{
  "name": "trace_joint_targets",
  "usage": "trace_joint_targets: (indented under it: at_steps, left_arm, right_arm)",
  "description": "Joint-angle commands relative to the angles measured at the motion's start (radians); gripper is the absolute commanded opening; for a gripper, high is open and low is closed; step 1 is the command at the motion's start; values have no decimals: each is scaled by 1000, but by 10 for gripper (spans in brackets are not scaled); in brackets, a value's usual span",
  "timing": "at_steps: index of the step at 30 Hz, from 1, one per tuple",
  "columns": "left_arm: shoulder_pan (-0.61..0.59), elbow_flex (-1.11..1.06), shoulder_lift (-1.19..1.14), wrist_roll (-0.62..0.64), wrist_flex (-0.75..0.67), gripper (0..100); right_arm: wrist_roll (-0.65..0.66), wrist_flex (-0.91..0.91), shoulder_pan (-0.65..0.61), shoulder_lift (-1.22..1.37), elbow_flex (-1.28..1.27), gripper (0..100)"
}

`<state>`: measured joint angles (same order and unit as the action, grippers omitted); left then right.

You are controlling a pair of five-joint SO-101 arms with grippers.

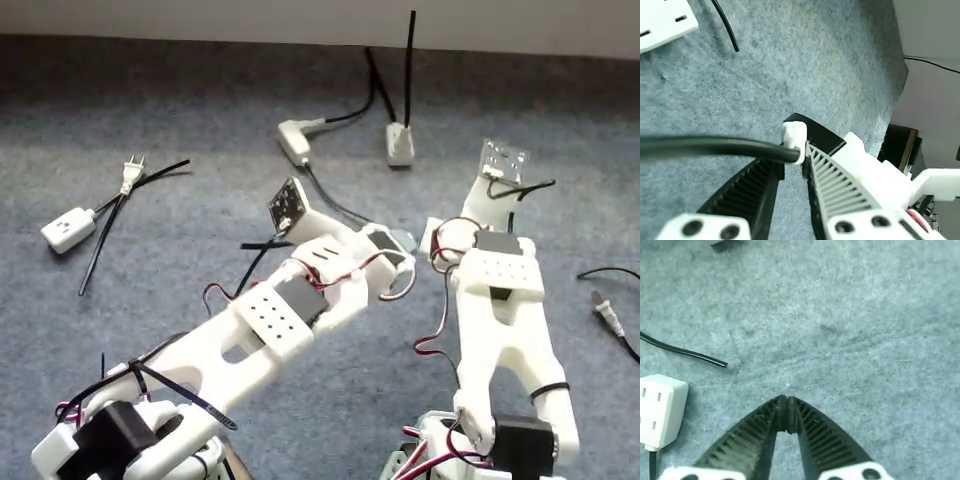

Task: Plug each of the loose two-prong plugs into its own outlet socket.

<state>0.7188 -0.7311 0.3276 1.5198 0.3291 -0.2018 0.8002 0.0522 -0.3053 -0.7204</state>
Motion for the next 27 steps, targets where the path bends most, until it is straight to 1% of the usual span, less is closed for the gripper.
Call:
trace_joint_targets:
  at_steps: [1,8,12,16,22,27]
  left_arm:
    - [-19,35,45,63,-71,6]
    - [-25,36,45,63,-72,6]
    - [-68,42,41,61,-74,6]
    - [-71,38,41,58,-74,6]
    - [-74,38,41,58,-74,6]
    - [-64,36,39,58,-74,6]
  right_arm:
    - [-17,10,-16,-15,5,8]
    - [-14,18,4,-15,8,8]
    - [-11,82,41,-16,41,7]
    - [-9,143,64,-16,85,7]
    - [-8,196,56,-16,97,7]
    - [-8,200,-12,-16,96,7]
